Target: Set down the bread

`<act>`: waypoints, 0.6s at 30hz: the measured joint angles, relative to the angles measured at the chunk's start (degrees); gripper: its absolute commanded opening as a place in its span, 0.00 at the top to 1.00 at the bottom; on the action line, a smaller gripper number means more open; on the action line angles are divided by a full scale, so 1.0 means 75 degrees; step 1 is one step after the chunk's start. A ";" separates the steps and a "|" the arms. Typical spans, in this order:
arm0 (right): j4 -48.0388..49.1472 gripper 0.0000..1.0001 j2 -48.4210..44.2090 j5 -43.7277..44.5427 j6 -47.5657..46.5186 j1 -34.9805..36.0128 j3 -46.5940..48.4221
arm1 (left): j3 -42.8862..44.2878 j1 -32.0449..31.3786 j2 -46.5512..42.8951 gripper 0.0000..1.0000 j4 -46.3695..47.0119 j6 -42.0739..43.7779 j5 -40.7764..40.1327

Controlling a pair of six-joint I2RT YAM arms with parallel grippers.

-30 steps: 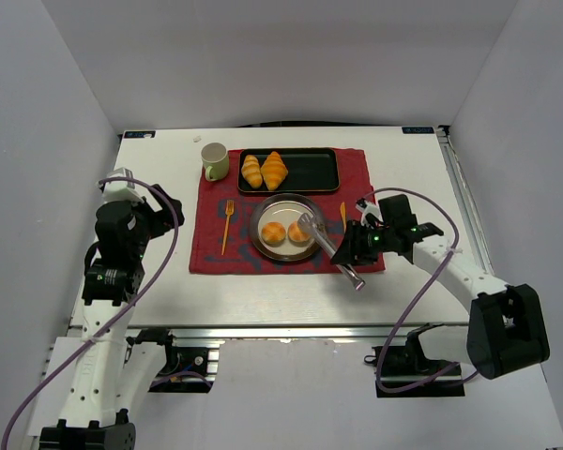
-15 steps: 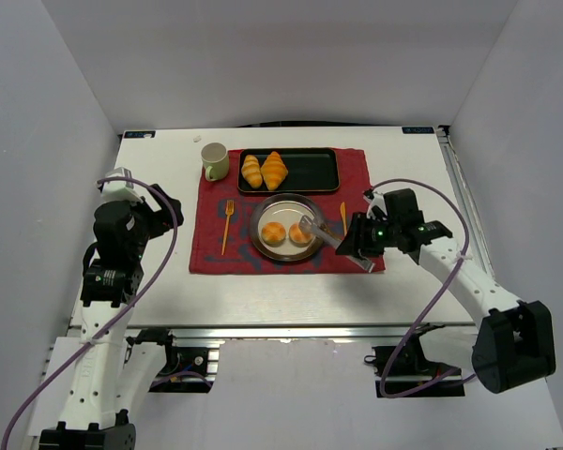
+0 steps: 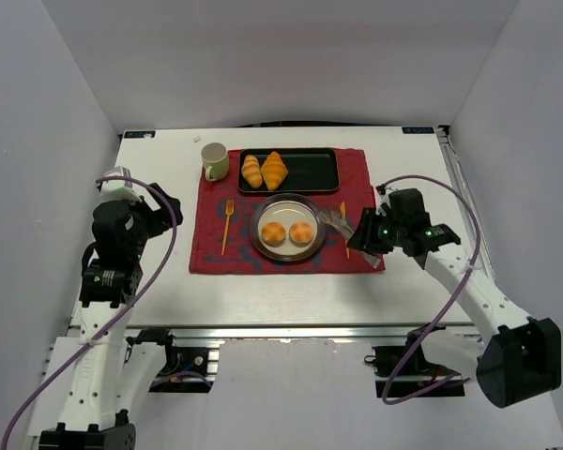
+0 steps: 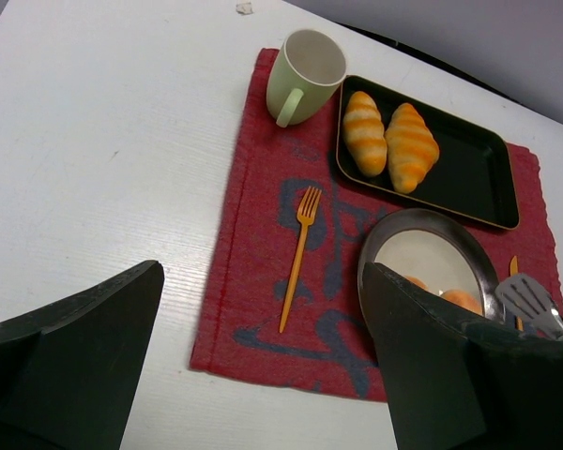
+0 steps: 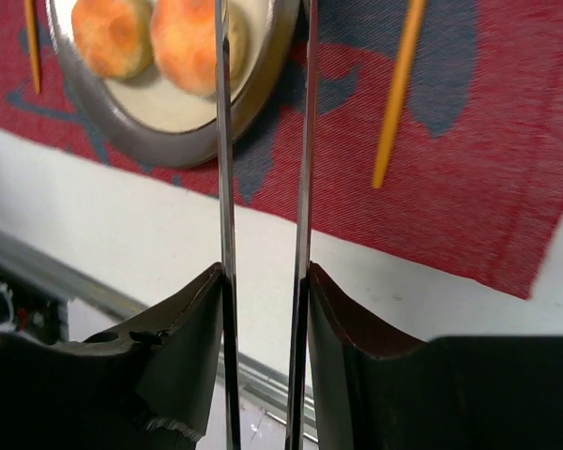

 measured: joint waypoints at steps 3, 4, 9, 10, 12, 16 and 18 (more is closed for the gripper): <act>-0.0070 0.58 -0.0268 0.0778 0.0093 -0.0006 0.0032 | 0.0064 0.0000 -0.0009 0.02 0.0006 0.0000 0.0000; -0.0108 0.58 -0.0312 0.1072 0.0099 -0.0032 0.0087 | 0.0073 0.0000 -0.0012 0.02 0.0006 0.0000 0.0000; -0.0207 0.60 -0.0061 0.2037 0.0082 -0.0525 0.0659 | 0.0128 0.0000 -0.0015 0.02 -0.0009 0.0003 0.0000; -0.0192 0.60 0.0047 0.2180 0.0070 -0.0670 0.0749 | 0.0137 0.0000 -0.0015 0.02 -0.0009 0.0006 0.0000; -0.0140 0.60 0.0329 0.2532 0.0038 -0.0959 0.0895 | 0.0140 0.0000 -0.0020 0.02 -0.0015 0.0009 0.0000; -0.0020 0.59 0.1046 0.3212 -0.0087 -0.1556 0.0982 | 0.0140 0.0000 -0.0029 0.02 -0.0015 0.0020 0.0003; 0.0029 0.58 0.1434 0.3445 -0.0157 -0.1874 0.0985 | 0.0140 0.0000 -0.0035 0.02 -0.0015 0.0023 0.0003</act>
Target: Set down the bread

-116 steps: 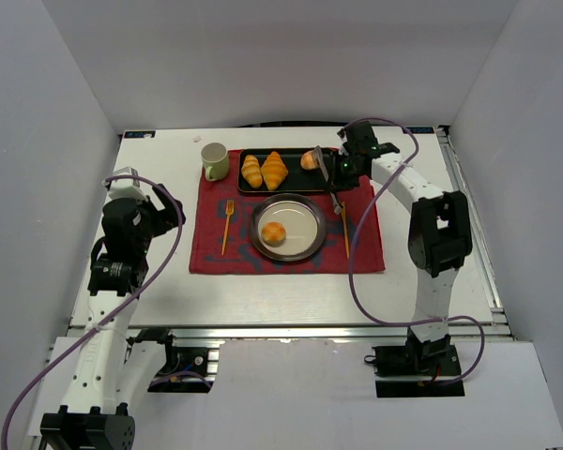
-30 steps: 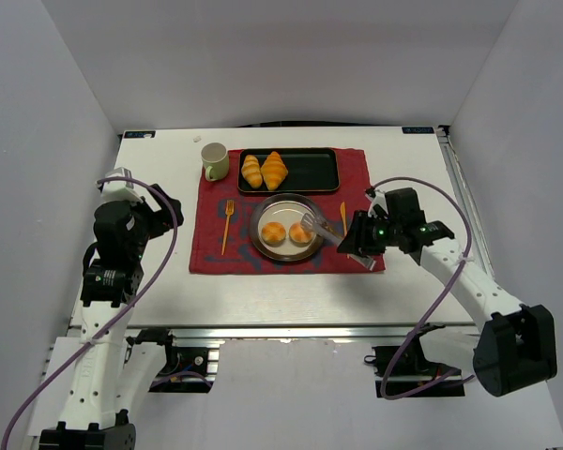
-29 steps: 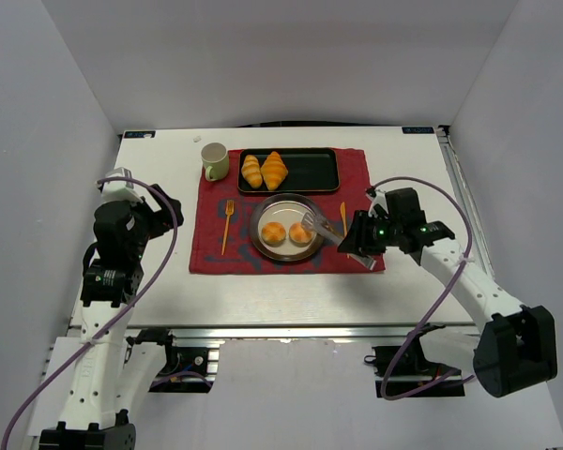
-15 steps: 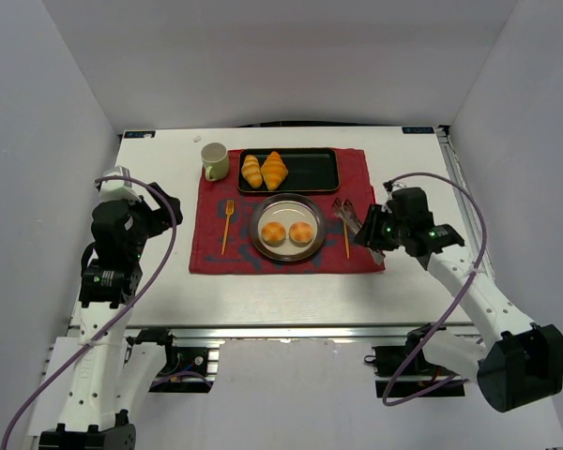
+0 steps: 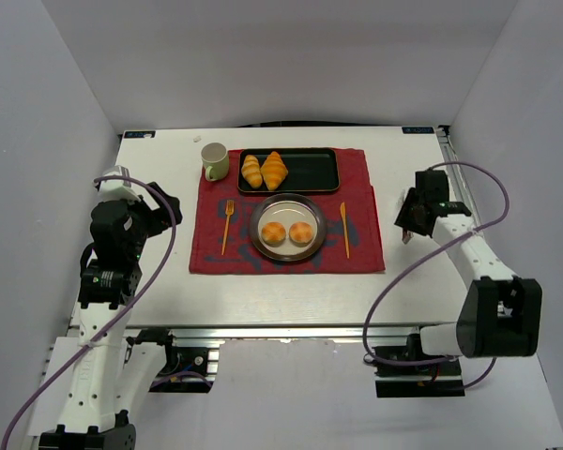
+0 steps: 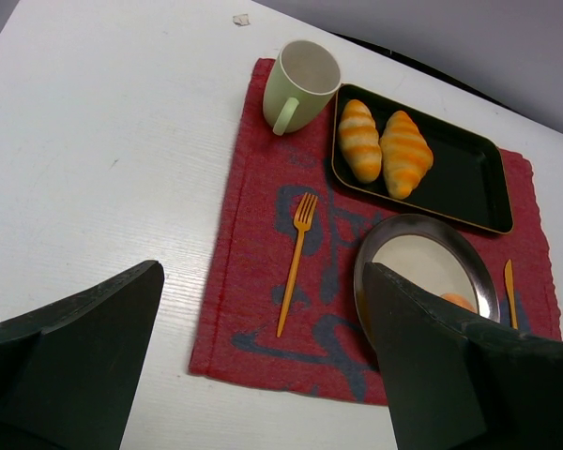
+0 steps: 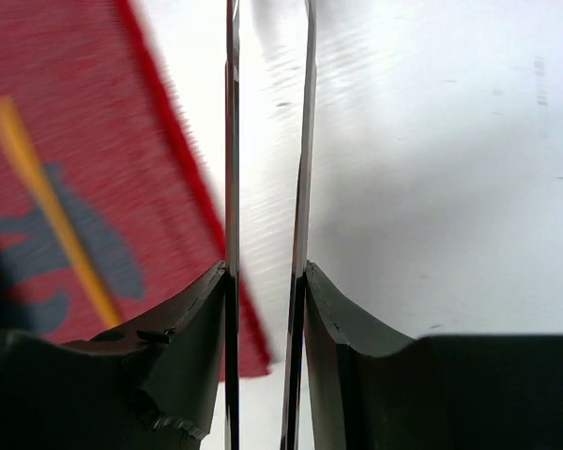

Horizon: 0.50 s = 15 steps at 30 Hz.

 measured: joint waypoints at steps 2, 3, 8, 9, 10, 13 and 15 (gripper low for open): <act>0.0012 0.56 0.0370 0.0140 -0.0082 -0.0280 0.0032 | 0.0000 0.0000 0.0000 0.02 0.0000 0.0003 -0.0003; 0.0015 0.56 0.0592 0.0195 -0.0154 -0.0405 0.0082 | 0.0000 0.0000 0.0000 0.02 0.0000 0.0006 0.0000; 0.0391 0.55 0.1626 0.0303 -0.0522 -0.0664 0.0332 | 0.0000 0.0000 0.0000 0.02 0.0000 0.0035 0.0000; 0.0484 0.55 0.1801 0.0297 -0.0580 -0.0664 0.0335 | 0.0000 0.0000 0.0000 0.02 0.0003 0.0035 0.0000; 0.0571 0.55 0.1979 0.0280 -0.0621 -0.0679 0.0335 | 0.0000 0.0000 0.0000 0.02 0.0003 0.0035 0.0000; 0.0731 0.52 0.2468 0.0169 -0.0714 -0.0746 0.0335 | 0.0000 0.0000 0.0000 0.02 0.0003 0.0041 0.0000; 0.0766 0.34 0.2722 0.0137 -0.0775 -0.0804 0.0335 | 0.0000 0.0000 0.0000 0.02 0.0000 0.0058 -0.0003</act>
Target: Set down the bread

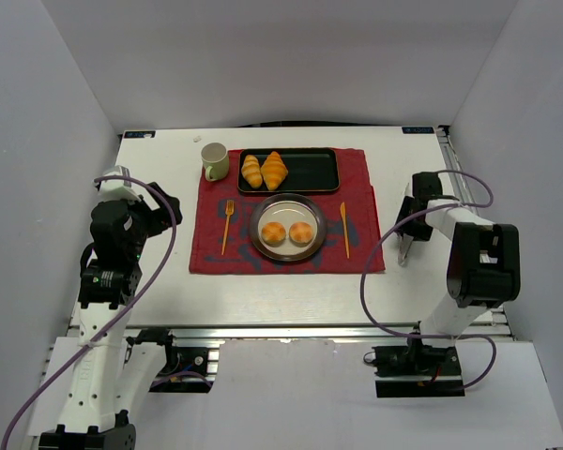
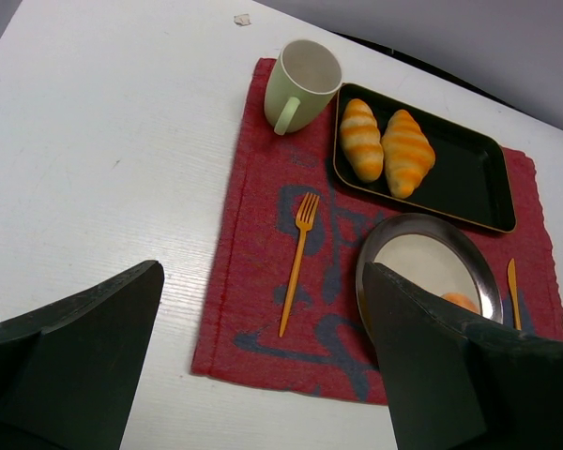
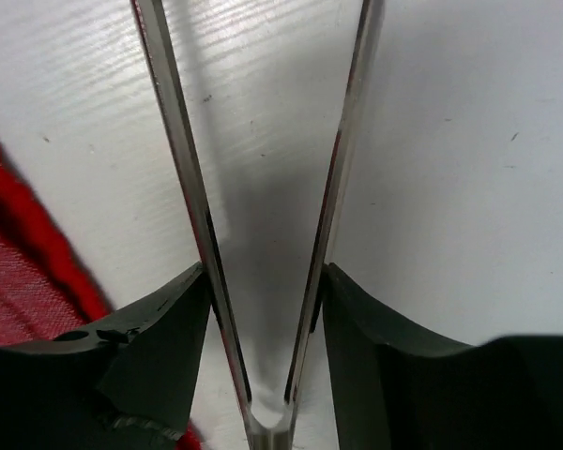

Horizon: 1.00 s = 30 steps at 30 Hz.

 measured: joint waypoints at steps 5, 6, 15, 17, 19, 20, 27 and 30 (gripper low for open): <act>0.0009 0.11 0.0210 -0.0050 -0.0070 -0.0047 0.0000 | 0.0003 0.0000 0.0006 0.02 -0.0006 0.0026 -0.0003; 0.0006 0.11 0.0189 -0.0061 -0.0073 -0.0047 0.0000 | 0.0012 0.0000 0.0009 0.02 -0.0020 0.0029 -0.0003; -0.0921 0.11 -0.2317 -0.0245 0.0070 -0.0041 0.0157 | 0.0096 0.0000 0.0029 0.02 -0.0140 0.0061 -0.0009; -0.0973 0.11 -0.3523 -0.0481 0.0166 -0.0041 0.0087 | 0.0096 0.0000 0.0029 0.02 -0.0137 0.0058 -0.0012; -0.0863 0.11 -0.4680 -0.0807 0.0230 -0.0041 -0.0207 | 0.0093 0.0000 0.0029 0.02 -0.0134 0.0058 -0.0012; -0.0833 0.11 -0.5193 -0.1014 0.0271 -0.0041 -0.0455 | 0.0093 0.0000 0.0029 0.02 -0.0134 0.0058 -0.0012; -0.0918 0.11 -0.6860 -0.2492 0.0592 -0.0038 -0.1816 | 0.0044 0.0000 0.0009 0.02 -0.0131 0.0023 -0.0006; -0.0976 0.10 -0.6875 -0.2809 0.0551 -0.0038 -0.1912 | 0.0003 0.0000 -0.0038 0.02 -0.0134 -0.0003 -0.0009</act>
